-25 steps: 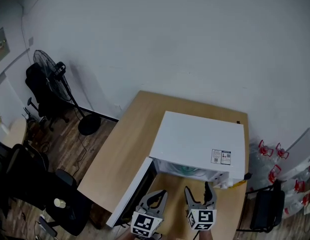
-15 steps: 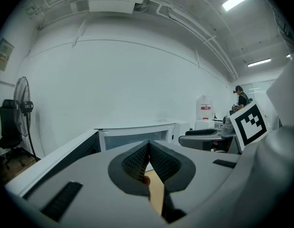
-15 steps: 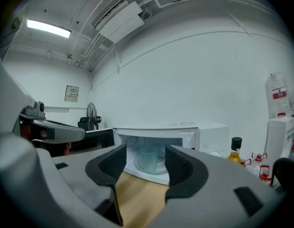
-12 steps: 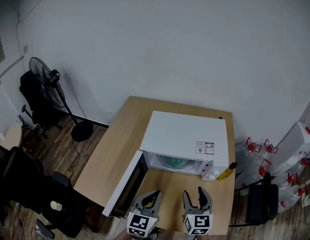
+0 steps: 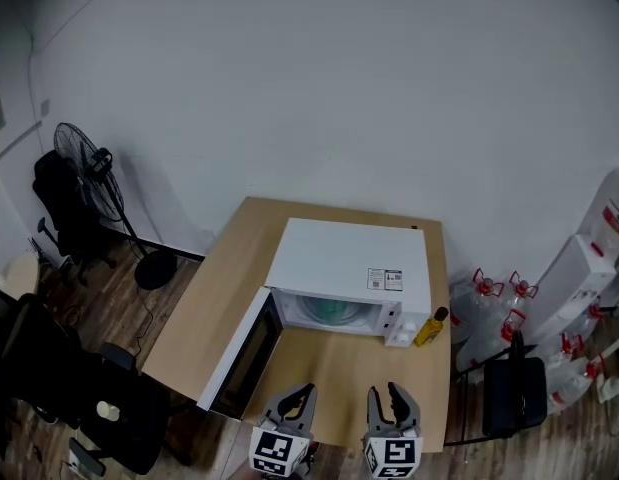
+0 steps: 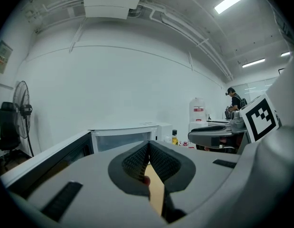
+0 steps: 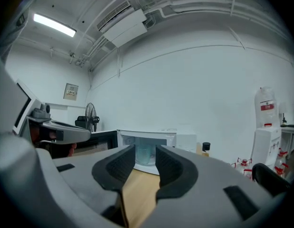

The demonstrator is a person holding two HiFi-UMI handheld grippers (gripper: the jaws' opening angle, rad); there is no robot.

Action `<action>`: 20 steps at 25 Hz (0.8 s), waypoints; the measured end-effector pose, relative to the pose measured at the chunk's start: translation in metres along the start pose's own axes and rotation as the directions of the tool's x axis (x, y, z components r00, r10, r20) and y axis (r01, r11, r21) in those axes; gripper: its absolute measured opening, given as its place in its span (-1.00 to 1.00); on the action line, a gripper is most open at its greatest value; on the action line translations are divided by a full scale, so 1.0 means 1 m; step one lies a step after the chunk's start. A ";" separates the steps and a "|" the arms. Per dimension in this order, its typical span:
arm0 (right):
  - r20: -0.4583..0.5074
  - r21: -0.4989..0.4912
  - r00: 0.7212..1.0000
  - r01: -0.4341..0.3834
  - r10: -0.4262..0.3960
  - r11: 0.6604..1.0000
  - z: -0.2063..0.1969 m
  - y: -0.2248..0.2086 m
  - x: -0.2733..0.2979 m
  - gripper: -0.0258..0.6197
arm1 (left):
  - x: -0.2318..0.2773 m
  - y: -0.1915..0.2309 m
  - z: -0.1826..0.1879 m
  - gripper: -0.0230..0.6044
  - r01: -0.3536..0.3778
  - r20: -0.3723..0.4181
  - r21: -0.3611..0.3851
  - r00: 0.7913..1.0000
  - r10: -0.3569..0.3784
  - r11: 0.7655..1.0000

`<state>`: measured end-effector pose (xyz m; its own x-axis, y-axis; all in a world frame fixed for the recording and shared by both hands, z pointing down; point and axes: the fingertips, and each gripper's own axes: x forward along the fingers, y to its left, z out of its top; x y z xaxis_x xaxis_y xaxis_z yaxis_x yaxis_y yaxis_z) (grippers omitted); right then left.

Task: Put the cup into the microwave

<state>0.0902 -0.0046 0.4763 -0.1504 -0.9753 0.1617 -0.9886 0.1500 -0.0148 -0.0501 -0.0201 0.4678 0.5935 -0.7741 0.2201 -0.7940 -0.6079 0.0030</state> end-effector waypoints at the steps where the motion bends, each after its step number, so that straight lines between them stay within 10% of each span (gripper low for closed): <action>1: 0.002 0.001 1.000 0.000 0.000 1.000 0.000 0.000 -0.007 -0.49 | -0.004 -0.005 0.001 -0.85 0.004 0.003 0.000 1.000 -0.004 1.000; 20: 0.009 -0.035 1.000 0.002 -0.002 0.999 -0.014 0.019 -0.113 -0.80 | -0.081 -0.079 -0.012 -0.85 0.013 0.012 0.000 1.000 -0.013 1.000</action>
<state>0.0886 0.1110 0.4716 -0.1485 -0.9771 0.1527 -0.9880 0.1533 0.0201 -0.0373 0.0924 0.4617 0.6049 -0.7684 0.2087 -0.7865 -0.6176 0.0056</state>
